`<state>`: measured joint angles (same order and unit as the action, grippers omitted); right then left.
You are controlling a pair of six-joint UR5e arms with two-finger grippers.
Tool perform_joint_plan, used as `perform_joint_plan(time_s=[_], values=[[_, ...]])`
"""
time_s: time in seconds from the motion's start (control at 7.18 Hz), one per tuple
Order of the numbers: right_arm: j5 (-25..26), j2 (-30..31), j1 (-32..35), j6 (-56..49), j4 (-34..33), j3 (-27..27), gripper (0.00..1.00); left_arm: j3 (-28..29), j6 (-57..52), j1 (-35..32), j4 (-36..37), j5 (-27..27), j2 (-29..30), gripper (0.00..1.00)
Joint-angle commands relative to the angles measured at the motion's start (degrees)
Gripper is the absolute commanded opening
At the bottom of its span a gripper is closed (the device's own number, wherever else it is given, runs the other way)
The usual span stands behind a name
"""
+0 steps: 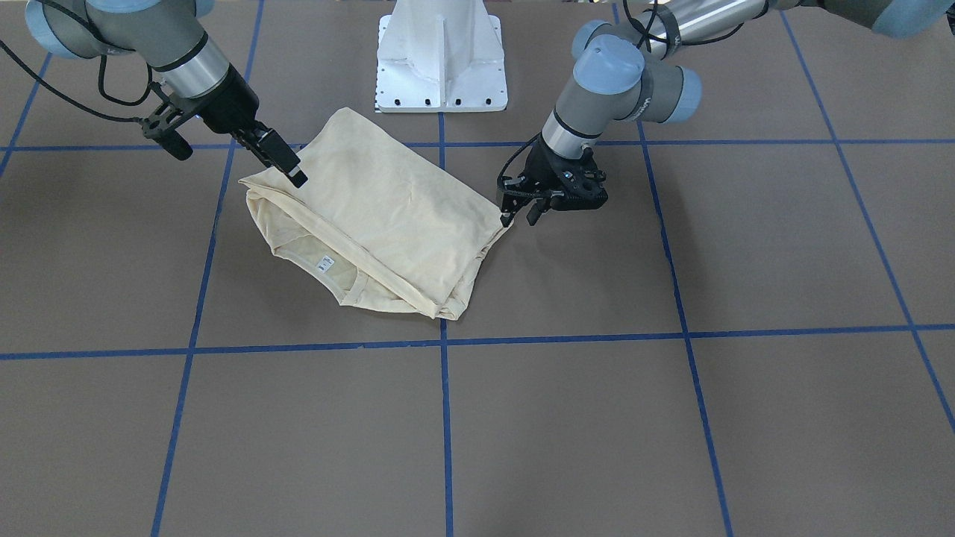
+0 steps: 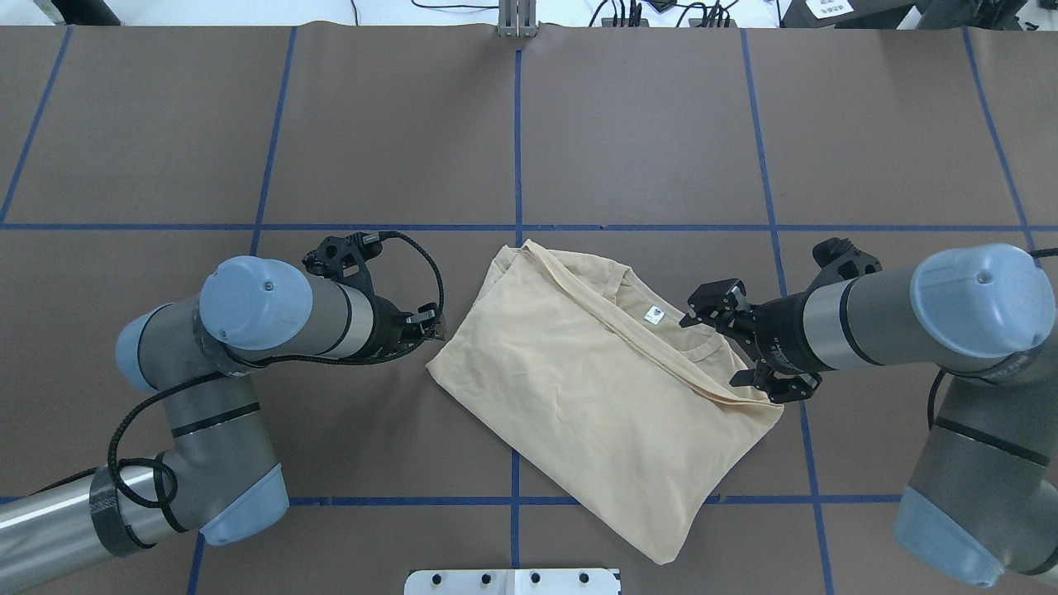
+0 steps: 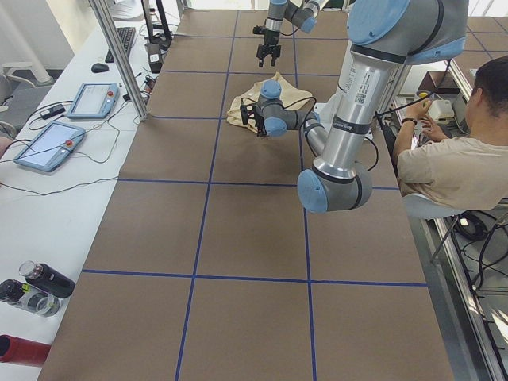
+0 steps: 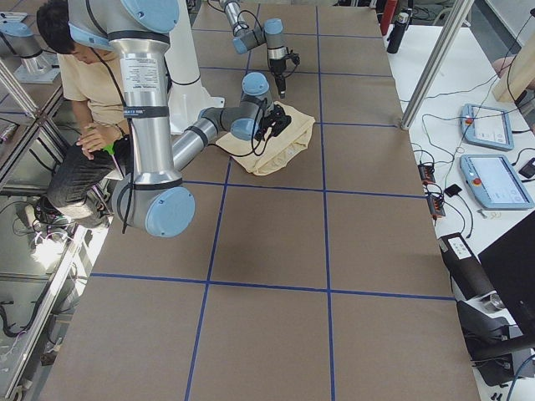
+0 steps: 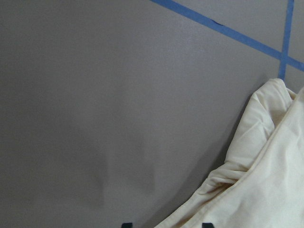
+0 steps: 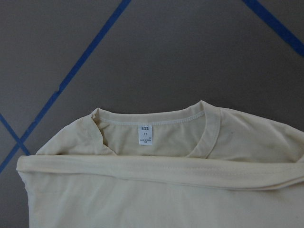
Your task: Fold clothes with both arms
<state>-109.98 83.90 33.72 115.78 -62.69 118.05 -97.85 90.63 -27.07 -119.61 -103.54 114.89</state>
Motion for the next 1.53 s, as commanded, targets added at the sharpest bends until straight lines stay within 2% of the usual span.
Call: perform_joint_plan(time_s=[0.0,0.7,1.39], values=[[0.0,-0.5,0.7,-1.4,0.0,-0.9,1.0,2.1,-0.1,0.4,-0.3,0.0,0.4,0.53],[0.1,-0.5,0.7,-1.6,0.0,-2.3,1.0,0.6,-0.1,1.1,-0.1,-0.4,0.9,0.46],[0.0,-0.6,0.7,-1.6,0.6,-3.8,1.0,1.9,0.3,1.5,-0.2,0.0,1.2,0.46]])
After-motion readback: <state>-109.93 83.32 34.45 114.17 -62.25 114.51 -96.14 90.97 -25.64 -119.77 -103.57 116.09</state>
